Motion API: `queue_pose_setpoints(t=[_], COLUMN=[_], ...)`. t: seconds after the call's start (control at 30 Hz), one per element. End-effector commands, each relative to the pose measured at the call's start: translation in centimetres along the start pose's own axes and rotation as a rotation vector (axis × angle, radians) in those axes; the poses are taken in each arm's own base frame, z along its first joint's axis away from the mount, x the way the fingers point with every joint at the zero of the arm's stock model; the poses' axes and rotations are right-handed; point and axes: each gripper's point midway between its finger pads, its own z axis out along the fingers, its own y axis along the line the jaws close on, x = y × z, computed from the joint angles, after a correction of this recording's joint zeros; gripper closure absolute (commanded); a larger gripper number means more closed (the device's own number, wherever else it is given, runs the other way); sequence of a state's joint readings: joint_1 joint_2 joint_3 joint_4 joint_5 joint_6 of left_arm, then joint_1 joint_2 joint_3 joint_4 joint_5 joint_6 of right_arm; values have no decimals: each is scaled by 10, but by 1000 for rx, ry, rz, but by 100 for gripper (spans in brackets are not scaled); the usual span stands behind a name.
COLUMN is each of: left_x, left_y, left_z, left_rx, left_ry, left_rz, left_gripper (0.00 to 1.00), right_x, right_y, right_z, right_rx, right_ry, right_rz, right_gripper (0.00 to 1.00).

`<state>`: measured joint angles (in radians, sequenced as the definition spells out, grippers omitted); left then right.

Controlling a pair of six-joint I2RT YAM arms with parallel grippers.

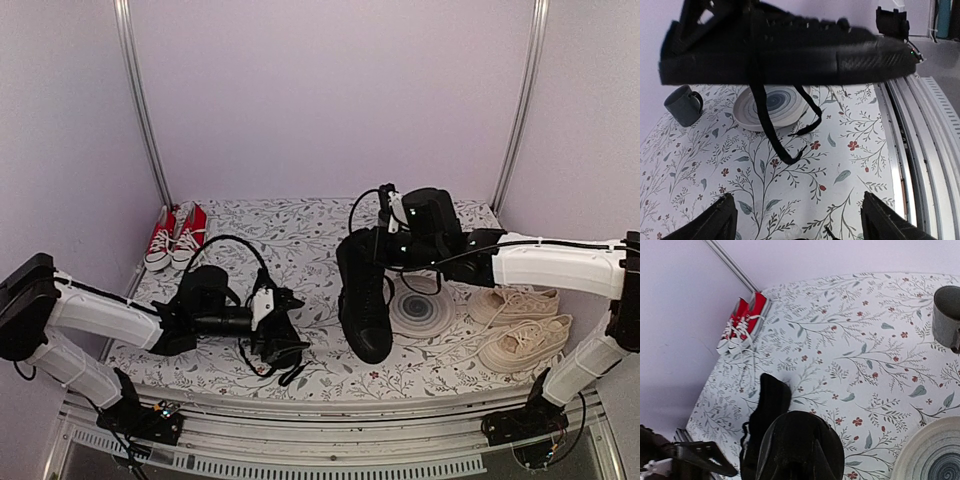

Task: Tie the shoes
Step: Pick up the shoelace, then place the shoe at the center of the board.

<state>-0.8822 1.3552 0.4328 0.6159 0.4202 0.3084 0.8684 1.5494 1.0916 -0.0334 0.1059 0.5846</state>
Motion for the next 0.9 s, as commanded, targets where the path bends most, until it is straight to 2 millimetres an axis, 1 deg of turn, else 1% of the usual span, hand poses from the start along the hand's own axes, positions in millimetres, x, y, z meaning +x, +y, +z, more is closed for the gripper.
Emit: queue_pose_setpoints(t=[0.0, 0.1, 0.17, 0.3, 0.33, 0.37, 0.4, 0.43, 0.47, 0.5, 0.53, 0.63, 0.7, 0.73, 0.8, 0.87], left_x=[-18, -23, -27, -34, -33, -30, -28, -26, -24, -28, -32, -50, -59, -61, -62, -55], left_y=[1, 8, 11, 3, 2, 0, -2, -4, -7, -7, -3, 9, 17, 21, 27, 35], left_z=[31, 48, 60, 77, 80, 81, 81, 80, 78, 74, 68, 41, 23, 17, 7, -2], left_rx=[56, 50, 60, 142, 144, 152, 162, 172, 181, 173, 139, 29, -37, -62, -102, -164], left_ry=[-56, -91, -106, -135, -136, -134, -133, -130, -128, -132, -135, -160, -150, -130, -86, -38], left_rz=[101, 110, 97, 80, 75, 70, 68, 66, 63, 64, 48, 13, -26, -44, -87, -126], left_gripper=[13, 12, 11, 12, 13, 17, 24, 36, 66, 97, 100, 100, 100, 100, 100, 100], right_x=[-42, -52, -55, -60, -62, -63, -64, -65, -66, -65, -65, -57, -41, -32, -11, 11], right_y=[46, 51, 53, 57, 58, 58, 59, 59, 59, 56, 49, 16, -4, -10, -11, -13], right_z=[-42, -56, -61, -67, -69, -70, -72, -74, -76, -77, -77, -73, -64, -59, -42, -20], right_rx=[-199, -222, -234, -246, -250, -252, -255, -256, -253, -241, -202, -33, 74, 114, 166, 225], right_ry=[-121, -160, -174, -189, -194, -195, -198, -202, -206, -206, -210, -201, -164, -150, -105, -43], right_rz=[35, 51, 63, 65, 65, 65, 65, 65, 65, 65, 68, 83, 103, 107, 94, 56], right_gripper=[100, 100, 100, 100, 100, 100, 100, 100, 100, 100, 100, 100, 100, 100, 100, 100])
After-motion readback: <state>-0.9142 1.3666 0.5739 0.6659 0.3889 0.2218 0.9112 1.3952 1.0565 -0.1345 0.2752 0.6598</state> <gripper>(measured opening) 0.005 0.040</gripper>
